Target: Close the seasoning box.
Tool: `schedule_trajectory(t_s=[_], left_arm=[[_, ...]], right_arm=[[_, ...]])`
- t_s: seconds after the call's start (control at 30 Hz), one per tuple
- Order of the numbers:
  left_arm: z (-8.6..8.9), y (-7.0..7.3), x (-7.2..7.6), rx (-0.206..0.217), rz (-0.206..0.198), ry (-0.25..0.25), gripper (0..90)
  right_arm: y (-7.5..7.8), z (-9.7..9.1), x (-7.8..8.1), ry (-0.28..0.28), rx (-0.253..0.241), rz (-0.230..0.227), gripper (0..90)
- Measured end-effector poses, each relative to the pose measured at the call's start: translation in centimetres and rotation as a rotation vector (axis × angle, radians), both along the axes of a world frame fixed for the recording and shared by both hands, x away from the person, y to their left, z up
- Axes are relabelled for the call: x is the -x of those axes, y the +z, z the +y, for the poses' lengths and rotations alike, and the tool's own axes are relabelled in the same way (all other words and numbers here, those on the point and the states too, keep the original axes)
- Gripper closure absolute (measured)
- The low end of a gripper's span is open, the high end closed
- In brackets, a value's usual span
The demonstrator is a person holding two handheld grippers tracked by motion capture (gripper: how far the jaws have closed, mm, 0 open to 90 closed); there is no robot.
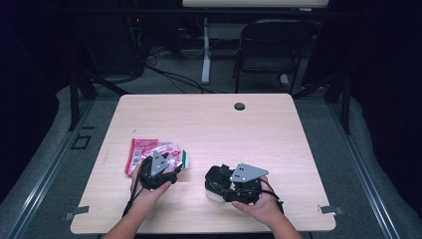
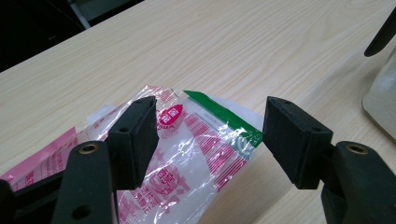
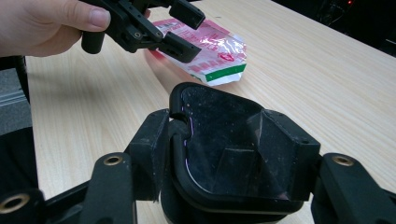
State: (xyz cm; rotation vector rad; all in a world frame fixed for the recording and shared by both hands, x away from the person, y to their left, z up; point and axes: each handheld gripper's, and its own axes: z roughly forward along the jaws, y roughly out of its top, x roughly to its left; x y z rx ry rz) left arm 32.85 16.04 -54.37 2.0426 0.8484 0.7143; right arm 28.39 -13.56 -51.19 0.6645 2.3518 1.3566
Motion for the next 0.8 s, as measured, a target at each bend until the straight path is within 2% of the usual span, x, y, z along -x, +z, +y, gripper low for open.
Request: schedule_trajectory(t_s=[0.13, 0.8], left_arm=[[0.01, 0.0, -0.01, -0.001, 0.001, -0.001, 35.8], [0.06, -0.03, -0.06, -0.005, 0.002, -0.003, 35.8]], right_arm=[[-0.07, 0.13, 0.03, 0.002, 0.006, 0.001, 43.2], [0.14, -0.11, -0.05, -0.009, -0.033, 0.002, 42.6]])
